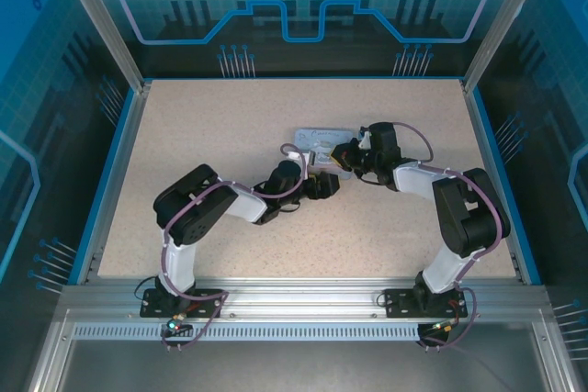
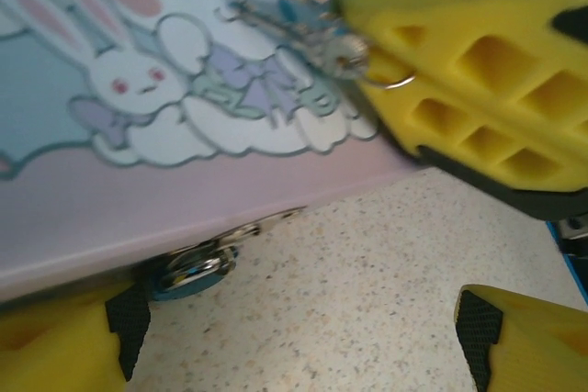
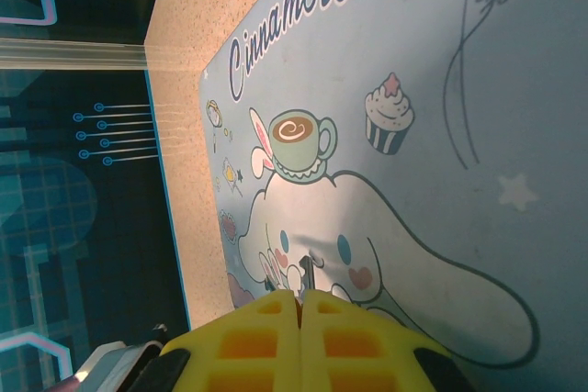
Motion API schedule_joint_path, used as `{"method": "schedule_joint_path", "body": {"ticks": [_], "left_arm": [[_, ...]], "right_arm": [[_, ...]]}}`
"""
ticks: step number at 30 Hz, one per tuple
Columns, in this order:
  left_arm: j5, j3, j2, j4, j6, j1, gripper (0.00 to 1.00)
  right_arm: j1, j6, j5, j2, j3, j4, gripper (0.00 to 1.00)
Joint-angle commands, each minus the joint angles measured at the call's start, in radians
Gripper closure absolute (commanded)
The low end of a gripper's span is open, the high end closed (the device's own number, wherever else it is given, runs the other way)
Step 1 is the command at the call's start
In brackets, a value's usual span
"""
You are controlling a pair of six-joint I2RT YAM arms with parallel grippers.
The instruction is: Unlock a padlock with a key
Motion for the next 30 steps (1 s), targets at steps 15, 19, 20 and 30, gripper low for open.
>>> {"method": "schedule_joint_path", "body": {"ticks": [15, 19, 20, 30], "left_arm": [[-0.035, 0.117, 0.043, -0.172, 0.228, -0.024, 0.09], [0.042, 0.116, 0.012, -0.101, 0.18, -0.025, 0.1], [0.054, 0.117, 0.009, -0.088, 0.169, -0.024, 0.11], [0.068, 0.125, 0.066, -0.006, 0.054, -0.012, 0.12]], "right_arm": [[0.017, 0.001, 0.007, 0.022, 0.022, -0.008, 1.0], [0.02, 0.002, 0.009, 0.03, 0.022, -0.007, 1.0], [0.021, 0.002, 0.009, 0.032, 0.023, -0.006, 1.0], [0.021, 0.004, 0.01, 0.029, 0.022, -0.006, 1.0]]}}
